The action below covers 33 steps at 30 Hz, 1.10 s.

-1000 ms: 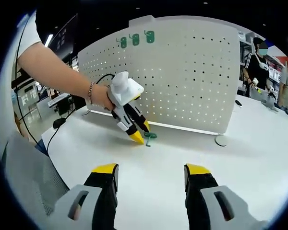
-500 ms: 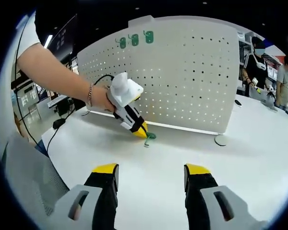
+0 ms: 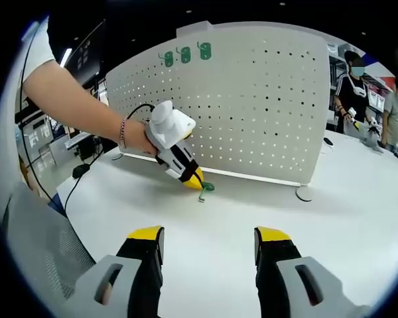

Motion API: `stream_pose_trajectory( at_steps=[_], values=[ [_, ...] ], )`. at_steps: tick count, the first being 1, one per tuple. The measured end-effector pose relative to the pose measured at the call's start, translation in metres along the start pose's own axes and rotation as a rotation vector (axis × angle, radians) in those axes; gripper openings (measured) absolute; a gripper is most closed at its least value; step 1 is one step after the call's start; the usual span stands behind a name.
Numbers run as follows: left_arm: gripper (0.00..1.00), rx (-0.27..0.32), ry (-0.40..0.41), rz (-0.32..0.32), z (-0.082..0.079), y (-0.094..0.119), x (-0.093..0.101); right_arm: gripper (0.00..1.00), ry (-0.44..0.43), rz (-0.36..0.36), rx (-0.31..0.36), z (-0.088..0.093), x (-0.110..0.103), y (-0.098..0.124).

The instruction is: Insert the hook assembly into the mounting plate slot until the hook locks in place.

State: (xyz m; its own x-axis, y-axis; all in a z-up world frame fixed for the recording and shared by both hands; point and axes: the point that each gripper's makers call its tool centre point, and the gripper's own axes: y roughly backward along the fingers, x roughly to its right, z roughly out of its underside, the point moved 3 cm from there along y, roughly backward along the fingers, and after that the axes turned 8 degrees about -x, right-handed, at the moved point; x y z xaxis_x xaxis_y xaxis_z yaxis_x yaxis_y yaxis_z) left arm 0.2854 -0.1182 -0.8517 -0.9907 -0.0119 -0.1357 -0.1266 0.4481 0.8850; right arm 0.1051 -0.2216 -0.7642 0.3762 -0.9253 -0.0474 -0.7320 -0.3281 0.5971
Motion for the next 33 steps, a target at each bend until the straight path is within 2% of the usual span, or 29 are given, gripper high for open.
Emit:
stream_pose_trajectory(
  at_steps=[15, 33],
  values=[
    [0.03, 0.097, 0.055, -0.042, -0.006, 0.020, -0.006, 0.53, -0.008, 0.000, 0.005, -0.001, 0.000, 0.000],
    [0.03, 0.182, 0.042, -0.090, -0.018, 0.050, -0.007, 0.53, -0.014, 0.010, 0.025, -0.005, 0.003, 0.002]
  ],
)
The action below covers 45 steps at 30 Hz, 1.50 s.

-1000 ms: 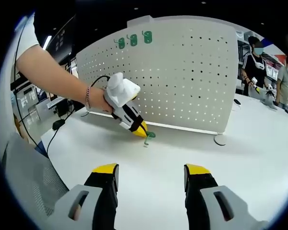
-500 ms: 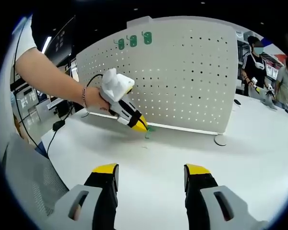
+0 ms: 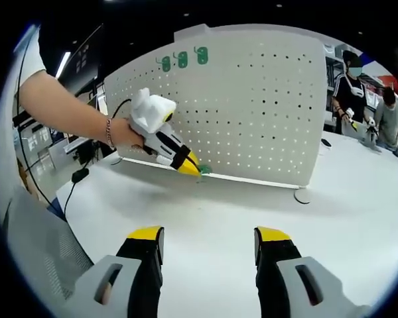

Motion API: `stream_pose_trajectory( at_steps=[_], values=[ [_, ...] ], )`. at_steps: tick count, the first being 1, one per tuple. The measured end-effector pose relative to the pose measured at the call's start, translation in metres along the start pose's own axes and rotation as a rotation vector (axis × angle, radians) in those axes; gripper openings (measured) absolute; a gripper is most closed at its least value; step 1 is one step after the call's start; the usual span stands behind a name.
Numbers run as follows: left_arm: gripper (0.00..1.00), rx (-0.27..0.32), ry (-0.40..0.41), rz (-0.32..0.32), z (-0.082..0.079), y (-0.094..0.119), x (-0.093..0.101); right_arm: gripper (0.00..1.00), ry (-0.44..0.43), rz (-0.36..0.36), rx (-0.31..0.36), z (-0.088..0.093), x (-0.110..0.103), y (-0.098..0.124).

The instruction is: Insert the hook assembly into the mounting plate slot until the hook locks in place.

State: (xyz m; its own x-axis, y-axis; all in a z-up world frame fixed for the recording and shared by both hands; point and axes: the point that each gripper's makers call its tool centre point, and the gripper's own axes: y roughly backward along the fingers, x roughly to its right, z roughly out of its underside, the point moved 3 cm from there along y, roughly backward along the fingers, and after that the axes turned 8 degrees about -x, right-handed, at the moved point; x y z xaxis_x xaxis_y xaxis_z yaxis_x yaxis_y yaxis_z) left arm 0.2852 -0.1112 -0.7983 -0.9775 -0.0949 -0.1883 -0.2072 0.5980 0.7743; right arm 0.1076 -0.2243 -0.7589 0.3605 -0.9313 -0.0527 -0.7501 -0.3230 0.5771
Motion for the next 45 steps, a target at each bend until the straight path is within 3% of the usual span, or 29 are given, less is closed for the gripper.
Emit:
stream_pose_trajectory(
  at_steps=[17, 24, 32, 37, 45],
  values=[
    [0.03, 0.108, 0.027, -0.038, -0.017, 0.028, 0.004, 0.53, 0.007, 0.008, 0.028, -0.007, 0.001, 0.004],
    [0.03, 0.133, 0.047, -0.073, -0.013, 0.040, 0.009, 0.53, 0.015, 0.006, 0.038, -0.009, 0.000, 0.004],
    [0.03, 0.186, 0.074, -0.118, -0.018, 0.061, 0.015, 0.53, 0.029, 0.006, 0.044, -0.013, 0.001, 0.006],
    [0.03, 0.242, 0.161, -0.144, -0.023, 0.075, 0.014, 0.53, 0.032, 0.003, 0.051, -0.015, 0.000, 0.007],
    [0.03, 0.289, 0.172, -0.174, -0.025, 0.095, 0.017, 0.53, 0.052, -0.006, 0.068, -0.022, -0.002, 0.008]
  ],
)
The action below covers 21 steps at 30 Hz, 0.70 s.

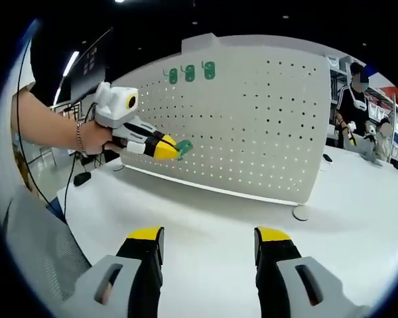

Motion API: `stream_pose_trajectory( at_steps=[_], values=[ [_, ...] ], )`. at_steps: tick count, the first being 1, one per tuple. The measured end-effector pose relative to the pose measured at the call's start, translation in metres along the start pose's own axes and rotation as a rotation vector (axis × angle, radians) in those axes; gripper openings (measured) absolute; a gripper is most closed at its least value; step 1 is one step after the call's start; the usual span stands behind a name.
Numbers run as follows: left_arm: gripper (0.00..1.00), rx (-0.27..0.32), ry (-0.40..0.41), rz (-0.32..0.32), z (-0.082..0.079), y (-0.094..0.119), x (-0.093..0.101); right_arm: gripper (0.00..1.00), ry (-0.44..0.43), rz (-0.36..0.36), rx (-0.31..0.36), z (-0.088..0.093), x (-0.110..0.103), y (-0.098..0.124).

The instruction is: Insert the hook assembly into the mounting plate slot until the hook locks in place.

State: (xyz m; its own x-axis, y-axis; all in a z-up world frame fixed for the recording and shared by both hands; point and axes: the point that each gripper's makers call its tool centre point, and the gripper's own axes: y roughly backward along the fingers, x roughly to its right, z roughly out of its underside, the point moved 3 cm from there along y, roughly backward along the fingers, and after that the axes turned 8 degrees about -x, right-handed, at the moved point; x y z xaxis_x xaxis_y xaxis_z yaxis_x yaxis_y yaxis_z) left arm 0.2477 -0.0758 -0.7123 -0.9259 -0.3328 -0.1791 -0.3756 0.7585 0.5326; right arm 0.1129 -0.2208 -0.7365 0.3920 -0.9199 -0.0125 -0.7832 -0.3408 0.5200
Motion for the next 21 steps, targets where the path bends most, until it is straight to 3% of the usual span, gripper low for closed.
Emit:
stream_pose_trajectory(
  at_steps=[7, 21],
  values=[
    [0.03, 0.059, -0.012, -0.037, -0.010, 0.022, 0.002, 0.53, 0.004, -0.013, 0.039, -0.011, -0.004, 0.001],
    [0.03, 0.183, 0.069, -0.126, -0.026, 0.065, 0.005, 0.53, 0.001, -0.051, 0.176, -0.035, -0.015, 0.011]
  ],
)
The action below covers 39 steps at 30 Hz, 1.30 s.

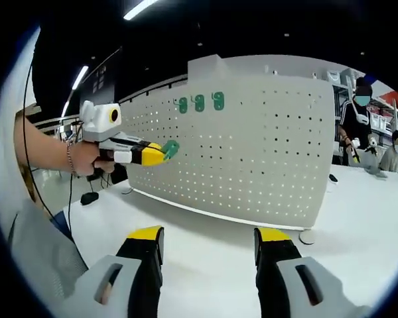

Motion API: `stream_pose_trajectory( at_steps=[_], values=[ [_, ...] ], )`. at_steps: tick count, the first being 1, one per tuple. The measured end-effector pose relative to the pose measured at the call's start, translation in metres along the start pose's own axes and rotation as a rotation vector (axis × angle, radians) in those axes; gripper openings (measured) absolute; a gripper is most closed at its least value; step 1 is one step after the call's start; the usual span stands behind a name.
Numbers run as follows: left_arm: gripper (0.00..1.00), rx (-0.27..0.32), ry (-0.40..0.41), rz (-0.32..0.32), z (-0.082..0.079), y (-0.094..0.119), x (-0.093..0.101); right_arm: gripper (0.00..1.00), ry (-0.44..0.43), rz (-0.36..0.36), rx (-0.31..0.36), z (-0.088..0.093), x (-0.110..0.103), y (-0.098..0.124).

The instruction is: Insert the hook assembly into the mounting plate slot until the hook locks in place.

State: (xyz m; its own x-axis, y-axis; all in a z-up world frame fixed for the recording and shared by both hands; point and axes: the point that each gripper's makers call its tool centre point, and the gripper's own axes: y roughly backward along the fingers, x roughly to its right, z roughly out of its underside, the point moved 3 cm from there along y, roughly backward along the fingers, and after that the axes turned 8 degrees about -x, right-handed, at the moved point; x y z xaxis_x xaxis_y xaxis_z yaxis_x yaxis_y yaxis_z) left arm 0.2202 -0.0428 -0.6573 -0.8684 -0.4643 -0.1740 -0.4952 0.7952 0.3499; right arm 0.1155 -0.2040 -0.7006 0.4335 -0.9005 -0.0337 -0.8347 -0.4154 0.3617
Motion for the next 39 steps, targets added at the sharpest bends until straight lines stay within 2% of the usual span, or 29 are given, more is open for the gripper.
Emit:
stream_pose_trajectory(
  at_steps=[9, 16, 21, 32, 35, 39],
  values=[
    [0.03, 0.064, 0.047, -0.048, -0.005, 0.020, 0.001, 0.52, 0.010, -0.018, 0.045, -0.009, -0.006, 0.001],
    [0.03, 0.143, 0.109, -0.069, -0.012, 0.039, 0.003, 0.52, 0.011, -0.032, 0.060, -0.013, -0.010, 0.002],
    [0.03, 0.158, 0.119, -0.092, -0.012, 0.047, 0.001, 0.52, 0.013, -0.034, 0.056, -0.012, -0.010, 0.001],
    [0.03, 0.150, 0.132, -0.107, -0.008, 0.045, 0.001, 0.52, 0.013, -0.039, 0.065, -0.014, -0.011, 0.001],
    [0.03, 0.149, 0.134, -0.102, -0.008, 0.043, 0.003, 0.50, 0.012, -0.052, 0.102, -0.023, -0.015, 0.003],
    [0.03, 0.146, 0.132, -0.099, -0.006, 0.042, 0.005, 0.49, 0.010, -0.107, 0.180, -0.038, -0.026, 0.004]
  ],
)
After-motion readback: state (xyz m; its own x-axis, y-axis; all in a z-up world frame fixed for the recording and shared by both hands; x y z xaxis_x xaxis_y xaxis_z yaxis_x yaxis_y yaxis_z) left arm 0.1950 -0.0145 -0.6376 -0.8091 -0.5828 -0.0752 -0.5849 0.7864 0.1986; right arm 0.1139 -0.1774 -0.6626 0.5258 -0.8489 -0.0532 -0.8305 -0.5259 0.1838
